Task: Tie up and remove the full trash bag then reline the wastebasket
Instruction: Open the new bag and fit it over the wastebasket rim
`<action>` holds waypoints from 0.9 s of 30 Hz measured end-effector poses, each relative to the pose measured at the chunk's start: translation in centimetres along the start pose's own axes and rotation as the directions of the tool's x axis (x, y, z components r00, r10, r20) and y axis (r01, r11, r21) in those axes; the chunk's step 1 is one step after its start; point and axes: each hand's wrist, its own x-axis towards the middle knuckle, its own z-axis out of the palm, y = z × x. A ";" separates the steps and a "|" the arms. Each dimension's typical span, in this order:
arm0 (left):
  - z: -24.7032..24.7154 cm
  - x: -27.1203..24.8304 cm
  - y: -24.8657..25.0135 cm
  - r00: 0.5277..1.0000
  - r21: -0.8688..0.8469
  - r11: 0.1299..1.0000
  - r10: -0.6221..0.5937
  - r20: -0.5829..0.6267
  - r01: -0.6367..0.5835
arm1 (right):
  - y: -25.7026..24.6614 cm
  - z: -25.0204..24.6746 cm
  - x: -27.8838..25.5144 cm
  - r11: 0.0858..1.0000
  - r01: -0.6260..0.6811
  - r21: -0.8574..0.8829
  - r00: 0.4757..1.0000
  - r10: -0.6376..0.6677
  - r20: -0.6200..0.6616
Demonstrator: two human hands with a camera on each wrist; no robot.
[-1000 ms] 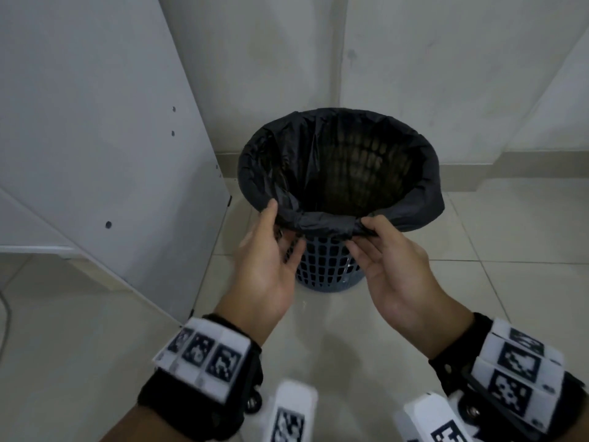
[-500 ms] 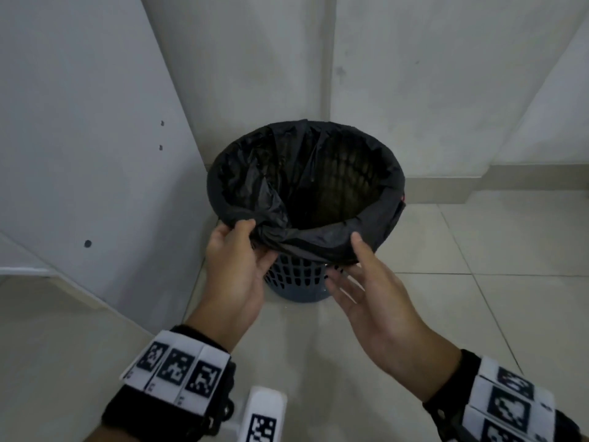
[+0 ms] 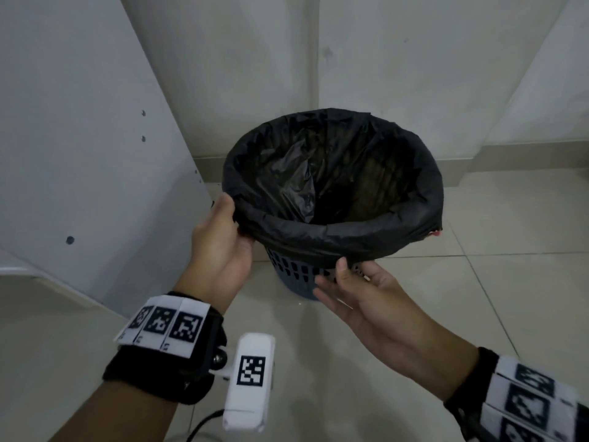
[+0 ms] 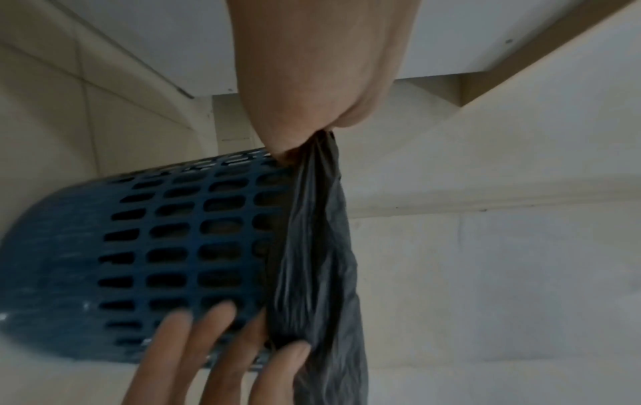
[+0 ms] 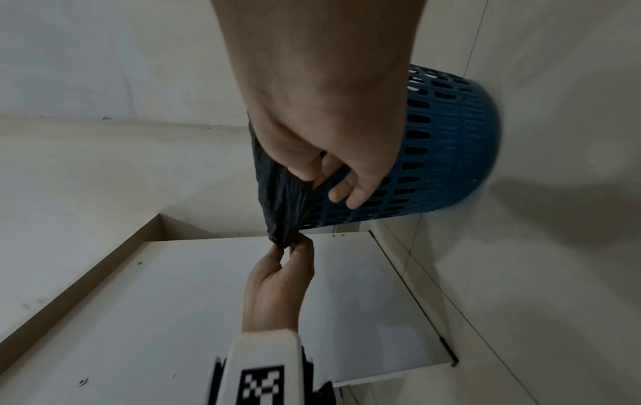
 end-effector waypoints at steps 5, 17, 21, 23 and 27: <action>-1.4 -4.7 -4.0 0.997 0.127 0.989 0.073 -0.006 -0.071 | 0.2 0.2 0.5 1.000 -0.004 0.005 0.999 0.005 -0.052; -0.9 -8.1 -7.0 0.992 0.305 0.952 -0.072 0.108 0.036 | 0.1 0.7 0.7 0.996 0.014 -0.092 1.000 -0.015 -0.016; -0.5 -7.9 -6.7 0.988 0.311 0.950 -0.082 0.132 0.037 | 0.3 0.5 0.3 0.995 0.070 -0.065 0.996 -0.074 -0.056; -0.4 -7.8 -6.5 0.982 0.291 0.953 -0.128 0.138 0.083 | 0.3 0.3 -0.1 0.992 0.127 -0.013 0.987 -0.128 -0.100; 0.2 -7.7 -6.1 0.959 0.240 0.948 -0.247 0.139 0.209 | -0.2 0.2 -0.1 0.984 0.155 0.091 0.982 -0.143 -0.127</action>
